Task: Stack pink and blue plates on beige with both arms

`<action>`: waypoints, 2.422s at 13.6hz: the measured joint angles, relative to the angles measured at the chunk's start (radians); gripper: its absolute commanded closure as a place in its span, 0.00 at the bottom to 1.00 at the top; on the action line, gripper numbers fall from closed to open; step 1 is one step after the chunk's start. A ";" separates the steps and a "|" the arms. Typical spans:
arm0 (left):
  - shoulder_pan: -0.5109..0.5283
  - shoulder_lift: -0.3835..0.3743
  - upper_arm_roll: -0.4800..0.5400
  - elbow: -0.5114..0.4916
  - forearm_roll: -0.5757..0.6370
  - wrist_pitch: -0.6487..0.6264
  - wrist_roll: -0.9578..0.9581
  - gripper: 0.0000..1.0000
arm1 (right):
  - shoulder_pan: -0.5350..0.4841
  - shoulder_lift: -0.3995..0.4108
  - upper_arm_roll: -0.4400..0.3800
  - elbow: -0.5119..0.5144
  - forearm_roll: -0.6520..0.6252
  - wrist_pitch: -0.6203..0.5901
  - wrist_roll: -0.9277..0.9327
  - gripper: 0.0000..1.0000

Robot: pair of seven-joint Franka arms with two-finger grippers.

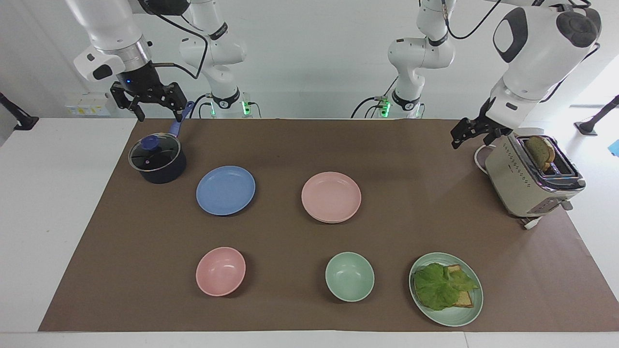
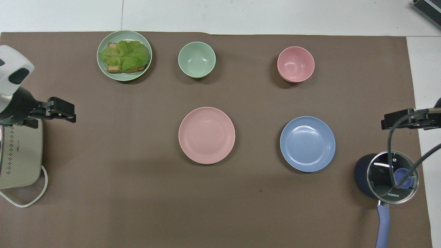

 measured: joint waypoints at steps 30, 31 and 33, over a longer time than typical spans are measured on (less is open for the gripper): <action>0.029 -0.042 -0.008 0.122 0.056 -0.108 0.119 0.00 | 0.000 0.000 0.000 0.000 0.000 0.000 0.000 0.00; 0.029 -0.042 -0.008 0.122 0.056 -0.108 0.119 0.00 | 0.000 0.000 0.000 0.000 0.000 0.000 0.000 0.00; 0.029 -0.042 -0.008 0.122 0.056 -0.108 0.119 0.00 | 0.000 0.000 0.000 0.000 0.000 0.000 0.000 0.00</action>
